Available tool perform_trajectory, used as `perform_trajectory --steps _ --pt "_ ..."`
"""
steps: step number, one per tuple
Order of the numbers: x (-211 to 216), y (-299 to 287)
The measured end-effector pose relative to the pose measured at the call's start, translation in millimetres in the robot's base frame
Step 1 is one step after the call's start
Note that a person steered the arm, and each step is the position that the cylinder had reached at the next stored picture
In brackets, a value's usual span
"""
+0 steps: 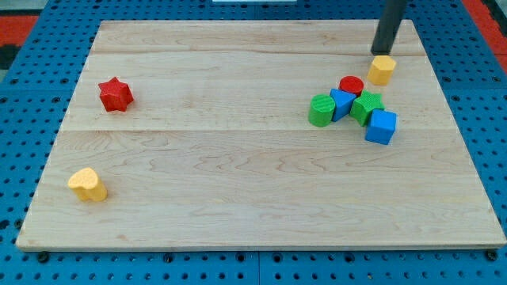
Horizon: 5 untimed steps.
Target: Push the green circle right a bit
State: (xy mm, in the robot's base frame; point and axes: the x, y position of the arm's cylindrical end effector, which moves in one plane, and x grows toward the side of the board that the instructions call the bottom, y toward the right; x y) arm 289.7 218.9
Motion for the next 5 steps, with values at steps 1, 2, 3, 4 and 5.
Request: perform_trajectory --steps 1,2,3,4,5 --pt "51.1 -49.3" --pt "79.6 -78.9" --pt "38.9 -120.4" --pt "58.6 -199.1" --pt "147.3 -198.0"
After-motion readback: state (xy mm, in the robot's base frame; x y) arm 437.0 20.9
